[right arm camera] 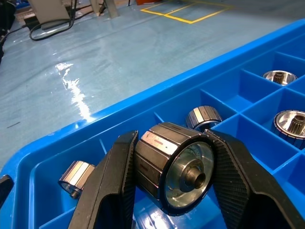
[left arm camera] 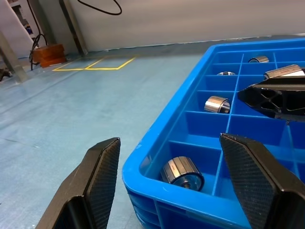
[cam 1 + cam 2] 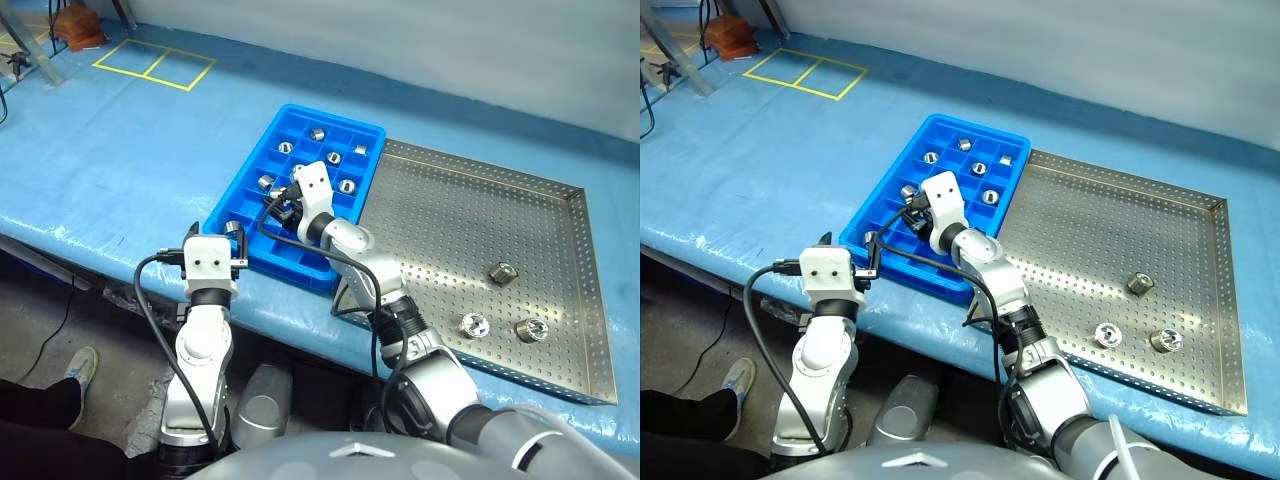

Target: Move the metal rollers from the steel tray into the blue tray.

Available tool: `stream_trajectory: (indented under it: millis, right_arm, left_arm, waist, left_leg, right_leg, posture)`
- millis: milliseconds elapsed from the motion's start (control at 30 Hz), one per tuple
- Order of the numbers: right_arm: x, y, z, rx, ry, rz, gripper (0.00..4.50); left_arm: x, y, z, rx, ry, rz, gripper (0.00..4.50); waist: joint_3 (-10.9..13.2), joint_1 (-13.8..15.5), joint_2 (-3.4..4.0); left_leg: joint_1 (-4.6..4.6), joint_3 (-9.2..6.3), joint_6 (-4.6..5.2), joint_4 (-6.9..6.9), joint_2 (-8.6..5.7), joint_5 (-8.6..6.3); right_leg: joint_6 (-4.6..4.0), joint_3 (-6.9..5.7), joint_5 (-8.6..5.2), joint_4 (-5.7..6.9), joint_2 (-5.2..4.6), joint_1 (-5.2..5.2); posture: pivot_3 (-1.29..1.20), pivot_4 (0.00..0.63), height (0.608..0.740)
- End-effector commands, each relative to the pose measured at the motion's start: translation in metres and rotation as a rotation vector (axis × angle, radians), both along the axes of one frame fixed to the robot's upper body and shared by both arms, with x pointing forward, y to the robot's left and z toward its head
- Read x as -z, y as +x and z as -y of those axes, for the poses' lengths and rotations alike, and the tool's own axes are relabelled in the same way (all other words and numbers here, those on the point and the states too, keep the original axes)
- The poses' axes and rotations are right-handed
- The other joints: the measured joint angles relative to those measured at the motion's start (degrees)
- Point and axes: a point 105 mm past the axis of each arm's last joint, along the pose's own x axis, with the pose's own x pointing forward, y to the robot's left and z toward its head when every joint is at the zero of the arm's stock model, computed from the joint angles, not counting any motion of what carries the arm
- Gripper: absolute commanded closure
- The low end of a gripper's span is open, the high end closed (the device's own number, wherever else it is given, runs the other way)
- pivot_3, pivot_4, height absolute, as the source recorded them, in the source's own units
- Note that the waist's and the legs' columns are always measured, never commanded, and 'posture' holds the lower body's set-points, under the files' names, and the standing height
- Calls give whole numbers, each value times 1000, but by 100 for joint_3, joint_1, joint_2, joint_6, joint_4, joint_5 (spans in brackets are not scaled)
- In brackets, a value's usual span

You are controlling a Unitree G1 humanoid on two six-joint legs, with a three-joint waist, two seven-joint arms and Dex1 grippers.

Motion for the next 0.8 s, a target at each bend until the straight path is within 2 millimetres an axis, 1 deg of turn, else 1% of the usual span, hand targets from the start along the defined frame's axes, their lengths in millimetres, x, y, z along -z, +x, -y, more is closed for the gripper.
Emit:
stream_trajectory:
  millis: [33,233,300,333,400,467,500,533,700,800]
  right_arm:
    - [-19,5,-3,8,15,69,2625]
    - [-16,6,0,7,9,58,2625]
    - [-15,5,0,3,8,54,1911]
    - [-15,4,-1,-2,11,51,1694]
    - [-14,3,-2,-8,14,48,1077]
    - [-15,3,-1,-10,20,48,367]
    - [-15,2,-1,-11,22,48,120]
    - [-15,3,0,-8,24,51,43]
    - [-25,5,13,24,90,65,43]
    - [-29,5,26,40,94,87,43]
  left_arm:
    - [-18,-5,-1,-14,0,80,860]
    - [-18,-5,-2,-22,2,83,860]
    - [-18,-5,-2,-19,10,82,817]
    - [-18,-5,-2,-20,10,82,817]
    - [-18,-5,-2,-21,11,82,817]
    - [-18,-4,-2,-20,11,85,817]
    - [-19,-4,-2,-20,10,87,817]
    - [-20,-3,-2,-17,9,90,817]
    - [-23,2,9,56,-5,110,817]
    - [-25,7,18,125,0,128,817]
  waist:
    - [0,28,0]
    - [0,80,0]
    - [0,81,0]
    - [0,81,0]
    - [0,80,0]
    - [0,81,0]
    - [0,80,0]
    - [0,80,0]
    - [0,69,0]
    - [0,29,0]
  left_leg:
    - [0,0,0,0,0,0]
    - [-1,0,0,-2,0,0]
    - [-2,0,0,-2,0,0]
    - [-2,0,0,-2,0,0]
    - [-1,0,0,-2,0,0]
    - [-1,0,0,-3,0,0]
    - [-1,0,0,-3,0,0]
    - [-1,0,0,-3,0,0]
    - [-2,0,0,-2,0,0]
    - [-2,1,0,-2,0,0]
  right_leg:
    - [0,0,0,0,0,-1]
    - [-2,0,-2,0,0,-3]
    - [-2,0,-2,0,0,-3]
    - [-2,0,-3,0,0,-3]
    - [-2,-1,-3,0,0,-3]
    - [-2,0,-2,0,0,-3]
    - [-2,0,-3,0,0,-3]
    - [-2,0,-2,0,0,-3]
    - [-2,0,-2,0,0,-3]
    - [-2,0,-2,-2,0,-2]
  posture:
    - [467,150,740]
    - [467,150,740]
    - [466,150,740]
    - [466,150,740]
    - [466,150,740]
    - [460,150,740]
    - [460,150,740]
    - [460,150,740]
    - [403,150,740]
    - [332,150,740]
